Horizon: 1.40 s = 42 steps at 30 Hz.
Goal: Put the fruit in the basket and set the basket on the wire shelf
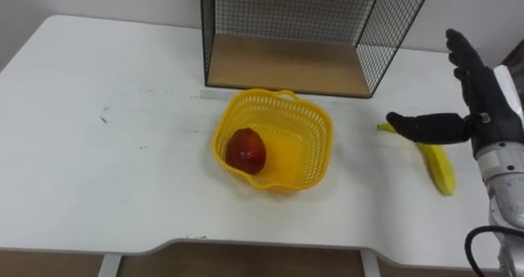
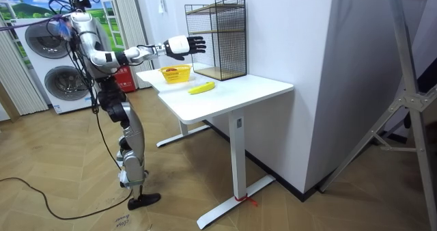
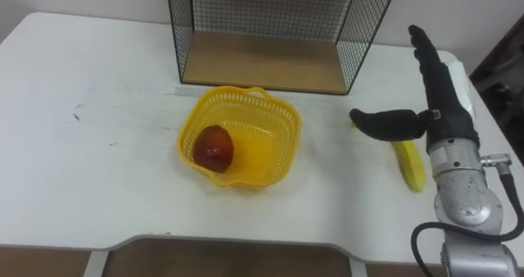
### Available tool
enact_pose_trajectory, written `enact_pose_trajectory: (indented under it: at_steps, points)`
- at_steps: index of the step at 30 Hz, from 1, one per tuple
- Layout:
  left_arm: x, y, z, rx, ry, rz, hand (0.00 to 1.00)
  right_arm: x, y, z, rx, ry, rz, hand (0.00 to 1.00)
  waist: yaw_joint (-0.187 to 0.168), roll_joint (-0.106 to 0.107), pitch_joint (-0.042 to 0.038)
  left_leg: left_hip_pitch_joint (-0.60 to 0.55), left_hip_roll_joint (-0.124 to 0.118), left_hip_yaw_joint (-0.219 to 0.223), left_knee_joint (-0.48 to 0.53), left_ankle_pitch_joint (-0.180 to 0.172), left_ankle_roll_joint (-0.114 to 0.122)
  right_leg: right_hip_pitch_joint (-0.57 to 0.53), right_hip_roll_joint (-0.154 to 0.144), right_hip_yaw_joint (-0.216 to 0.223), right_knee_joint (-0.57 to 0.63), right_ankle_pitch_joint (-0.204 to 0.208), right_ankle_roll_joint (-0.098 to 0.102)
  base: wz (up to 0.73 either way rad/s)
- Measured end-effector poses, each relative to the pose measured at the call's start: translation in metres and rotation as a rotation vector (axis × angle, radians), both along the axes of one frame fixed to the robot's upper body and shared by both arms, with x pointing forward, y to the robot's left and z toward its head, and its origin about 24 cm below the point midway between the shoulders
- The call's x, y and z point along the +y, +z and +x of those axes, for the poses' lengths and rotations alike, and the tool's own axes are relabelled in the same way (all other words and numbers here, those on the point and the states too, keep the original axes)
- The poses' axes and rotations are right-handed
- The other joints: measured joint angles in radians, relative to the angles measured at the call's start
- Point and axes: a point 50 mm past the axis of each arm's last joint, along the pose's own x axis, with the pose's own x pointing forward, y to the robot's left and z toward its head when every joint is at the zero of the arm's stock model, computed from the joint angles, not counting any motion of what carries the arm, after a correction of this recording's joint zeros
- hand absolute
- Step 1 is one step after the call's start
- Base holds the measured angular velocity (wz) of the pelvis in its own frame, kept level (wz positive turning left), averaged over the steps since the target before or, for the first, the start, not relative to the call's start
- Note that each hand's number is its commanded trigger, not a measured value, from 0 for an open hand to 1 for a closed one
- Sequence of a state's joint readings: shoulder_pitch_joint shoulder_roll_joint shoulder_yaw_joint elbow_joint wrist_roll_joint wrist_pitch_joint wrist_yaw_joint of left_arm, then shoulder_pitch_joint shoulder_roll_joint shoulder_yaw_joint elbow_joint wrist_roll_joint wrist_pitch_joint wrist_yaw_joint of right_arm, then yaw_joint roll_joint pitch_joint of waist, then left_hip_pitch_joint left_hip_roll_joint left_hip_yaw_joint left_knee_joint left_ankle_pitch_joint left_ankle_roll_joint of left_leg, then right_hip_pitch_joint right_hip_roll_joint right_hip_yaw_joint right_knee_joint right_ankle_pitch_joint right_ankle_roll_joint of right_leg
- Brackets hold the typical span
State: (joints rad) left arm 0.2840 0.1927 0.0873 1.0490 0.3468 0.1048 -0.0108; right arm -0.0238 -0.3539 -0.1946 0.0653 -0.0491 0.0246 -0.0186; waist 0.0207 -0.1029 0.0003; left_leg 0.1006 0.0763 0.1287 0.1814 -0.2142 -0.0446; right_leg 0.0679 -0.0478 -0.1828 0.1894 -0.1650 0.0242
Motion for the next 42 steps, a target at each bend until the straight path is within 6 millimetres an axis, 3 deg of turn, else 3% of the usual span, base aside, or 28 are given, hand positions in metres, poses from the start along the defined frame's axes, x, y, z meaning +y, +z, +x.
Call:
enact_pose_trajectory:
  at_steps: [5,9,14,17,23,30,42]
  points:
    - [0.003,0.001,0.000,-0.002,0.024,0.010,0.00,-0.018,-0.001,0.004,0.022,-0.085,-0.003,0.00,-0.004,-0.004,-0.0020,-0.002,0.000,0.000,0.002,0.000,0.000,0.000,0.000,0.003,0.000,0.000,0.000,0.00]
    - [0.006,0.003,0.002,-0.015,0.045,0.020,0.00,-0.023,0.012,0.011,-0.002,-0.091,-0.016,0.00,-0.014,0.002,0.0012,-0.005,0.000,-0.003,0.002,0.000,0.000,-0.001,0.000,0.002,0.000,0.000,0.000,0.00]
    - [0.008,0.004,0.006,-0.027,0.053,0.028,0.00,-0.033,0.022,0.020,-0.009,-0.107,-0.020,0.00,-0.010,-0.008,0.0010,-0.007,-0.001,-0.003,0.000,0.000,0.000,-0.006,0.000,0.003,-0.001,0.000,0.001,0.00]
    - [0.010,0.004,0.005,-0.023,0.061,0.033,0.00,-0.038,0.025,0.028,0.010,-0.121,-0.024,0.00,-0.004,-0.018,-0.0031,-0.010,-0.001,-0.005,0.001,0.000,0.000,-0.015,0.001,0.003,0.001,0.000,0.001,0.00]
    - [0.018,0.007,0.004,-0.017,0.062,0.055,0.00,-0.053,0.011,0.035,0.109,-0.157,0.009,0.00,0.001,-0.027,-0.0009,-0.004,-0.001,-0.022,0.001,0.000,0.000,0.002,-0.001,-0.015,-0.003,0.000,0.000,0.08]
    - [0.021,0.008,0.002,-0.003,0.068,0.063,0.00,-0.056,-0.014,0.031,0.263,-0.088,0.075,0.00,0.009,-0.027,0.0000,-0.005,-0.001,-0.025,0.006,0.000,0.000,0.010,-0.002,-0.019,-0.001,0.000,0.000,0.01]
    - [0.021,0.008,0.003,0.002,0.074,0.050,0.00,-0.059,-0.039,0.022,0.416,-0.024,0.134,0.00,0.016,-0.027,-0.0011,0.000,-0.001,-0.030,0.012,0.000,0.000,0.016,-0.002,-0.023,-0.002,0.000,0.000,0.00]
